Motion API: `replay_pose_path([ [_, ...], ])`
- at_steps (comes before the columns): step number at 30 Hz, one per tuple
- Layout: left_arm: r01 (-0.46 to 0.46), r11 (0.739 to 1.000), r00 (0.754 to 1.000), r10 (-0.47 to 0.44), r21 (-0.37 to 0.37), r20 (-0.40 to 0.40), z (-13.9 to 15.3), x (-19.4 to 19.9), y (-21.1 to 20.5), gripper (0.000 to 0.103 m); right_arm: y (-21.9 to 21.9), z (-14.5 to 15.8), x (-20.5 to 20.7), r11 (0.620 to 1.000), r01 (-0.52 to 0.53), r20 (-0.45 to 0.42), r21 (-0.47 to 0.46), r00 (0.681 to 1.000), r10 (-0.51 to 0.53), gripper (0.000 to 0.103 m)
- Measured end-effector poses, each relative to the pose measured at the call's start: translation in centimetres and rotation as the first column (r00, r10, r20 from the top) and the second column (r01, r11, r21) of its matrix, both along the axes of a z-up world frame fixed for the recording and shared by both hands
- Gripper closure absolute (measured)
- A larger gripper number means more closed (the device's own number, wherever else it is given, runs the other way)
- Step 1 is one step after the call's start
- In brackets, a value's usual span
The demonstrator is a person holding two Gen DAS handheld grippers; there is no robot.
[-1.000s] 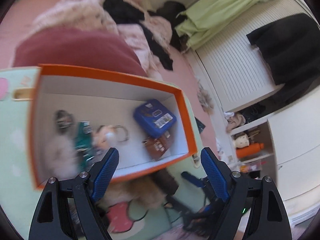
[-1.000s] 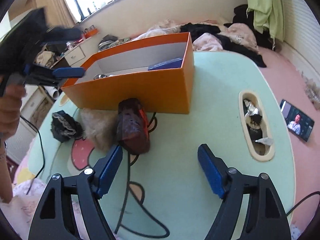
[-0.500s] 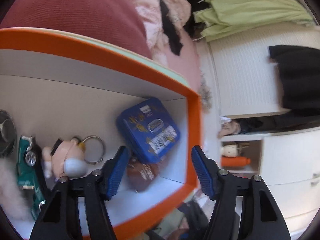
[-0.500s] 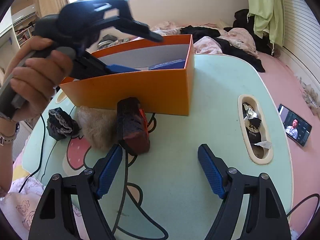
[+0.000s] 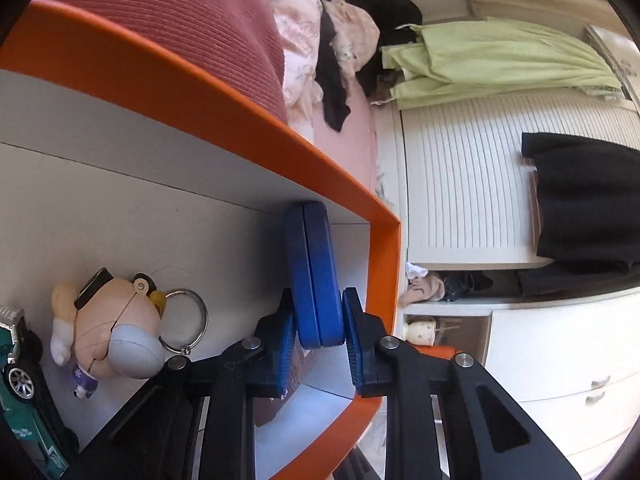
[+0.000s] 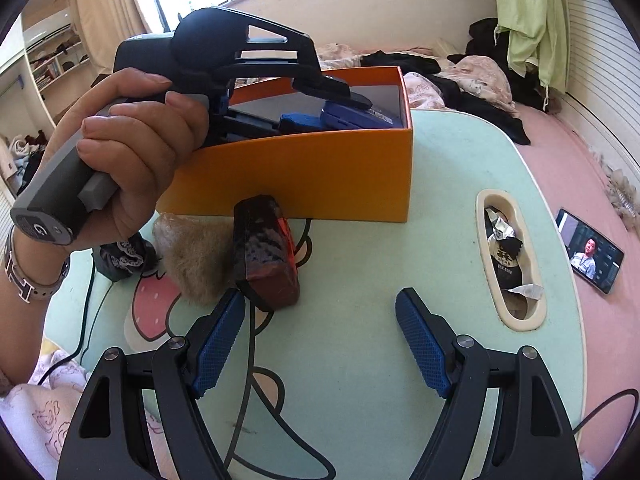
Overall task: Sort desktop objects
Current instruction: 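Set the brown case on the table with the right tool while the left lifts the blue tin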
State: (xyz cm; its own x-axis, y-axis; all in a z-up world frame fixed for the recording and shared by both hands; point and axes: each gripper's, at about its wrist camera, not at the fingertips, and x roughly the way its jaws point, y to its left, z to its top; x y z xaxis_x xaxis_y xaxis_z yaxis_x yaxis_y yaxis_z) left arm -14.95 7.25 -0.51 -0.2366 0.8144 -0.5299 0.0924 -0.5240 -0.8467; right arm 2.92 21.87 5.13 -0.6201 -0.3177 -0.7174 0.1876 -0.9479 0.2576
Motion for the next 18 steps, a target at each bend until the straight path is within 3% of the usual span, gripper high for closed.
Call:
replay_pose_path([
  [5,0.024,1.000,0.994,-0.024,-0.004,-0.110,3.0,1.0,-0.2,0.084,0.1,-0.1,-0.1,1.000,0.000,0.000,-0.001,1.000,0.000,0.025],
  [12,0.045,0.999,0.935,-0.040,0.007,-0.353,11.0,6.5,-4.7,0.084,0.1,-0.2,-0.2,1.000,-0.001,-0.001,0.001,1.000,0.001,0.025],
  [15,0.003,0.998,0.913,-0.027,-0.059,-0.408,12.1,9.5,-8.1,0.083,0.2,-0.2,-0.3,1.000,-0.002,-0.001,0.003,1.000,0.002,0.025],
  [18,-0.059,0.987,0.901,-0.011,-0.148,-0.433,11.1,12.6,-11.8,0.083,0.1,-0.1,-0.2,1.000,-0.002,-0.003,0.005,1.000,0.002,0.025],
])
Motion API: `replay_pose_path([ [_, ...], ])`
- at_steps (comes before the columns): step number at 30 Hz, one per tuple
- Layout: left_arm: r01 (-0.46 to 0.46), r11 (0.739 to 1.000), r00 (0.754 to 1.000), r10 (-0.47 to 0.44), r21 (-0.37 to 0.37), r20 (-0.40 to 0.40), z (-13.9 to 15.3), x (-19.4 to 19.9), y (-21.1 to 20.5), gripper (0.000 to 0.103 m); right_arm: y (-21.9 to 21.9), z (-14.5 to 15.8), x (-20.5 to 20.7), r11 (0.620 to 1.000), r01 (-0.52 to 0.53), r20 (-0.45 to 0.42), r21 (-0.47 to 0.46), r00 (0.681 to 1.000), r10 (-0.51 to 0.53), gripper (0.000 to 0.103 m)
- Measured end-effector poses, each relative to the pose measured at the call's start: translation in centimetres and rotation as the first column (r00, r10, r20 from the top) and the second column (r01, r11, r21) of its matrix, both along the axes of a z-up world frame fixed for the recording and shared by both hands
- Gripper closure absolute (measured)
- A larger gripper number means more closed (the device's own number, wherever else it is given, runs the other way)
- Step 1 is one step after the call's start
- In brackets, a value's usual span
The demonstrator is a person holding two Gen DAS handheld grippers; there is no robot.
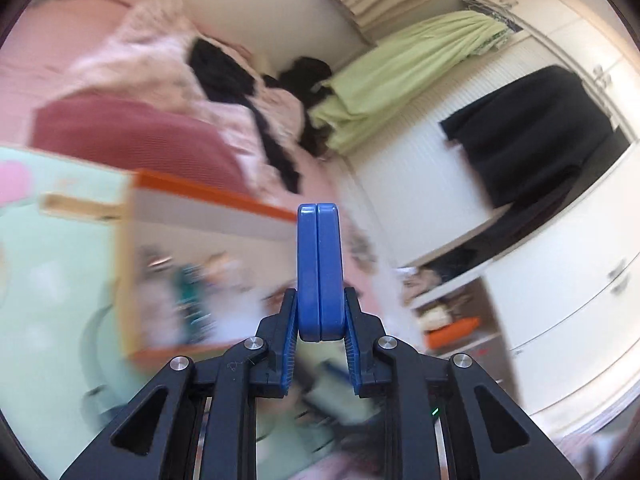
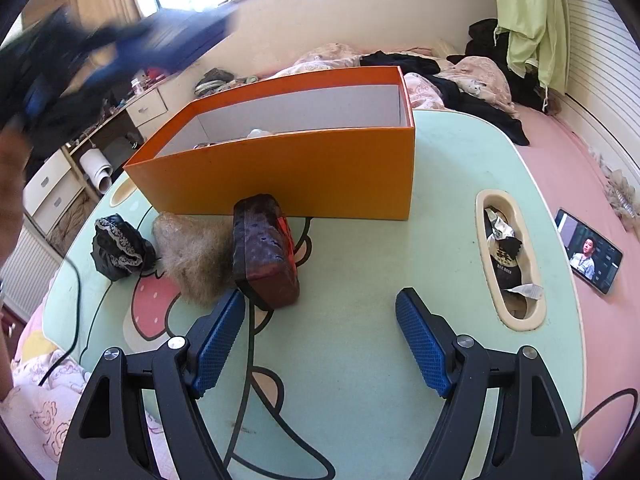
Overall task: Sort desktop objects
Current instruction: 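Set the brown case on the table with the right tool while the left lifts the blue tin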
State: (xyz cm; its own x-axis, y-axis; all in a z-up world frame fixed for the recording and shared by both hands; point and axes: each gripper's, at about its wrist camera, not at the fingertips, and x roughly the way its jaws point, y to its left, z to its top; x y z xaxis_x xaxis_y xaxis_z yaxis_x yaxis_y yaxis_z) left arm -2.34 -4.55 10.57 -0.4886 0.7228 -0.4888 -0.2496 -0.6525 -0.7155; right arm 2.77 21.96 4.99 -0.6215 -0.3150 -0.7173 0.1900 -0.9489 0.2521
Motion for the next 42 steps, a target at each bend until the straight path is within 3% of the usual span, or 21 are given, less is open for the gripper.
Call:
replay_pose_path([
  [5,-0.131,0.989,0.991,0.132,-0.070,0.003,-3.5,3.5,-4.8,0.082,-0.2,0.0,0.3,1.000,-0.002,-0.002,0.021,1.000,0.002,0.025],
  [8,-0.139,0.990,0.990,0.138,-0.032,-0.030,-4.8,4.3,-5.9,0.082,-0.2,0.0,0.3,0.999,0.000,-0.001,0.032,1.000,0.000,0.025],
  [12,-0.130,0.990,0.990,0.127,-0.048,-0.055,-6.4,4.6,-5.4,0.082,-0.2,0.1,0.3,0.999,0.006,0.005,0.042,1.000,-0.006,0.025],
  [15,-0.120,0.990,0.993,0.121,-0.081,0.013,-8.9,4.1,-5.2,0.081,-0.1,0.2,0.2,0.999,0.017,0.009,0.045,1.000,-0.017,0.025],
  [18,-0.138,0.985,0.988,0.143,-0.102,0.051,-10.7,3.9,-5.1,0.072,0.4,0.5,0.5,0.998,0.035,-0.003,0.046,0.999,-0.035,0.025],
  [21,-0.132,0.989,0.990,0.135,-0.073,0.032,-10.5,4.1,-4.9,0.050,1.5,2.4,0.8,0.998,0.070,-0.067,0.005,0.995,-0.070,0.025],
  [23,-0.142,0.984,0.990,0.142,-0.106,-0.007,-10.0,4.4,-4.6,0.040,1.7,3.9,0.3,0.998,0.067,-0.088,-0.023,0.994,-0.068,0.025],
  [26,-0.146,0.978,0.989,0.141,-0.146,-0.042,-9.5,4.8,-4.3,0.039,1.3,4.4,-2.3,0.999,0.049,-0.033,-0.006,0.998,-0.049,0.028],
  [30,-0.162,0.977,0.986,0.155,-0.140,-0.054,-9.6,5.4,-4.8,0.039,0.8,3.6,-5.6,1.000,0.029,0.030,0.002,0.999,-0.029,0.035],
  [33,-0.174,0.976,0.984,0.170,-0.133,-0.045,-9.9,5.5,-5.3,0.039,0.2,3.4,-6.7,0.999,0.008,0.017,0.040,1.000,-0.008,0.042],
  [37,-0.163,0.977,0.987,0.159,-0.135,-0.036,-10.1,5.4,-5.4,0.037,-0.4,3.7,-7.2,0.998,-0.040,-0.007,0.047,0.999,0.040,0.043],
  [40,-0.141,0.980,0.990,0.136,-0.140,-0.046,-9.9,5.6,-4.9,0.028,0.4,5.0,-7.4,0.995,0.031,-0.047,0.092,0.999,-0.027,0.043],
  [42,-0.137,0.978,0.990,0.131,-0.156,-0.049,-9.8,5.5,-4.4,0.024,0.8,6.6,-7.5,0.996,0.070,-0.091,0.052,0.994,-0.065,0.043],
])
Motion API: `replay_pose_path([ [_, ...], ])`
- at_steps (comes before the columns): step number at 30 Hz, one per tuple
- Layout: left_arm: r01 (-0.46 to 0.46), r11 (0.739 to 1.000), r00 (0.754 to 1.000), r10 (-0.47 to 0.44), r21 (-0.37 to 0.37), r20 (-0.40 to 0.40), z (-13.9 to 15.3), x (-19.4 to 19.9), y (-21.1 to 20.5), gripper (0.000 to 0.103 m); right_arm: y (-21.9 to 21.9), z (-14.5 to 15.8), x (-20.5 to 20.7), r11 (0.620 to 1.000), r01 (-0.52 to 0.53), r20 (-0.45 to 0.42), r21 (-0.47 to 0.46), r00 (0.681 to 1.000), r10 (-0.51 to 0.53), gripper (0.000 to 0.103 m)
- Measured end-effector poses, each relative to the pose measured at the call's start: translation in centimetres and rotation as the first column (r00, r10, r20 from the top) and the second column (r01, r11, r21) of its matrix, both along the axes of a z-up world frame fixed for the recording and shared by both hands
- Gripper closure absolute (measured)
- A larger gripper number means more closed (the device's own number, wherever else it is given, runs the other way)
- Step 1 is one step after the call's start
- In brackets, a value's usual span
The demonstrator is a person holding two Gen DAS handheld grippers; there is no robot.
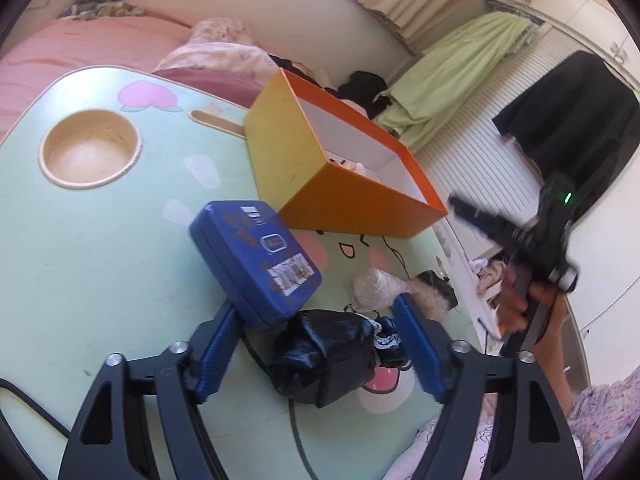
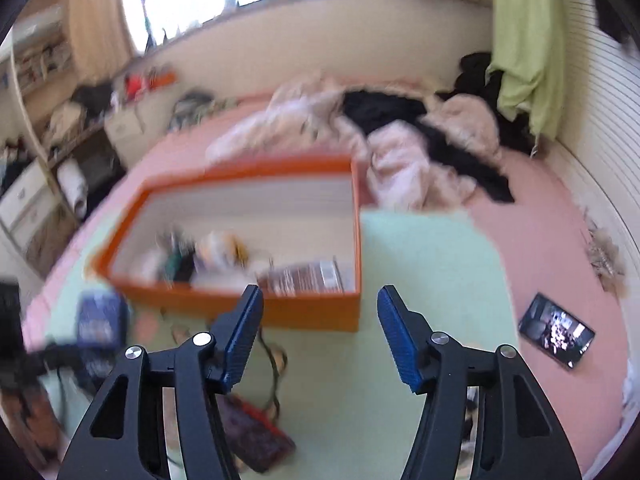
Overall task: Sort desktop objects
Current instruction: 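Set the brown case on the table with the right tool while the left lifts the blue tin, then grasp the doll keychain in the box with the right tool and place it on the table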
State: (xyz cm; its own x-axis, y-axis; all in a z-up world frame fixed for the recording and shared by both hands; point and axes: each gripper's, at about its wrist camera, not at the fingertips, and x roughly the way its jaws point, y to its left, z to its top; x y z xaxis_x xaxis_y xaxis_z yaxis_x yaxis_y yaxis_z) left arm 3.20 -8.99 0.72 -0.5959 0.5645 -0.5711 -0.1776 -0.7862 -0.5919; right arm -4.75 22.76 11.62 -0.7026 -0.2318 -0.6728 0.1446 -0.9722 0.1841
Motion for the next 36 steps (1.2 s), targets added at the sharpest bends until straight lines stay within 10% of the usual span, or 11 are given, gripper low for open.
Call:
replay_pose_path([
  [5,-0.064,0.995,0.998,0.062,-0.076,-0.021,0.5,0.1,0.3,0.022,-4.5,1.9,-3.2,0.995,-0.094,0.041,0.035,0.995,0.092,0.043],
  [15,-0.209,0.959,0.972,0.182,-0.191,-0.149,3.1,1.7,-1.6,0.012,-9.5,-3.3,-10.3,0.991,-0.131,0.359,-0.038,0.923,0.136,0.056],
  [29,-0.200,0.974,0.976,0.187,-0.111,-0.115,3.6,1.4,-1.6,0.012,-12.6,-3.1,-9.1,0.962,-0.260,0.268,0.082,0.935,0.230,0.063],
  [36,-0.222,0.969,0.971,0.209,-0.112,-0.117,4.4,1.1,-2.6,0.012,-7.8,1.8,-4.9,0.966,-0.224,0.011,-0.128,0.974,0.227,0.063],
])
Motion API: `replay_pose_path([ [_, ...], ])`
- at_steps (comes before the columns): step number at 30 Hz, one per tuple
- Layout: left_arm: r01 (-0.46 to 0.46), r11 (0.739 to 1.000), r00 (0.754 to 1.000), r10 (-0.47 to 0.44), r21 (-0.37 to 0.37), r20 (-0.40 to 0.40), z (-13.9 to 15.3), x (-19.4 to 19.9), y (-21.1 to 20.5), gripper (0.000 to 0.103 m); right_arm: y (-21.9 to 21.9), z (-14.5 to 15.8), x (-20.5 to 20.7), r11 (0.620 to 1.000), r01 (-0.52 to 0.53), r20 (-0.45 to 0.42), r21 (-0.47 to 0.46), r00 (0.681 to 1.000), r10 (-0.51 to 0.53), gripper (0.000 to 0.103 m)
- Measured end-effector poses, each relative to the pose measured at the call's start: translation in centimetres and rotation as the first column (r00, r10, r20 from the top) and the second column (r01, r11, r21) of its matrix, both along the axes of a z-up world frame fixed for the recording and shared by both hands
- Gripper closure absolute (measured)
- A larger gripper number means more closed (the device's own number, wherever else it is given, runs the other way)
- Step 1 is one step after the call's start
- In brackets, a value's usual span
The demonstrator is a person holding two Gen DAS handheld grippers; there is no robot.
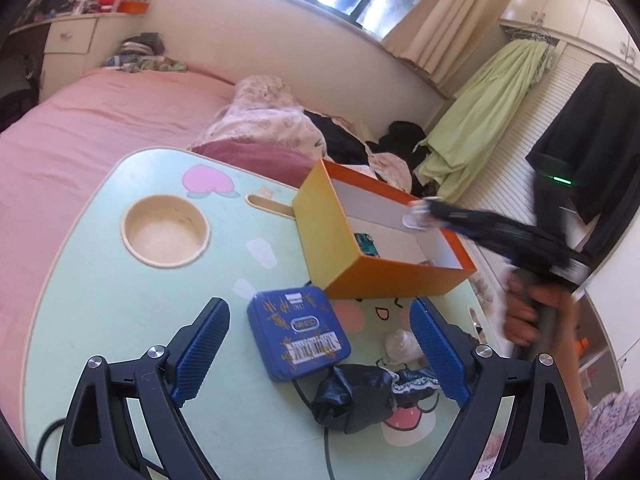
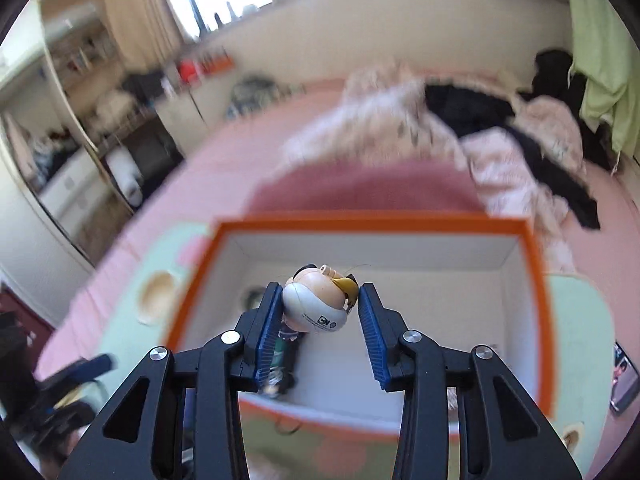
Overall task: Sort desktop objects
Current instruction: 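Grasp the doll keychain in the box with the right tool and place it on the table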
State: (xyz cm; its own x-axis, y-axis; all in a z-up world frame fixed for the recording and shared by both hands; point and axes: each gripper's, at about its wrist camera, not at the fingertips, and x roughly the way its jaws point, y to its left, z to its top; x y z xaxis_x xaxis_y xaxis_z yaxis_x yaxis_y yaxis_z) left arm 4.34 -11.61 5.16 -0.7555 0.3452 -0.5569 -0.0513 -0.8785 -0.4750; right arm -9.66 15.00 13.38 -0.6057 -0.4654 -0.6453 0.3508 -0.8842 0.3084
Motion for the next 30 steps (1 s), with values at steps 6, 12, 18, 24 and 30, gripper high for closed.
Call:
replay_pose_path([
  [6,0.014,0.999,0.999,-0.015,-0.037,-0.035,1.5,-1.2,0.8,0.012,1.7,1.0,5.6,0.991,-0.111,0.011,-0.075,0.994,0.112,0.063],
  [12,0.055,0.998,0.998,-0.055,-0.020,-0.025,2.4,-2.2,2.4,0.012,-0.1,-4.2,6.4,0.991,-0.134,0.109,-0.004,0.985,0.133,0.062],
  [18,0.093,0.994,0.996,-0.093,-0.055,-0.003,3.4,-2.7,3.9,0.012,1.5,-4.2,6.8,0.998,-0.042,0.060,-0.044,0.997,0.045,0.052],
  [24,0.146,0.982,0.989,-0.141,-0.122,0.049,4.9,-4.9,5.7,0.024,5.4,-3.5,9.7,0.997,0.077,-0.027,0.006,0.997,-0.077,0.035],
  [30,0.196,0.973,0.972,-0.177,-0.123,0.153,5.7,-8.6,7.5,0.035,6.8,-5.5,13.0,0.987,0.084,-0.016,0.138,0.996,-0.083,0.035],
])
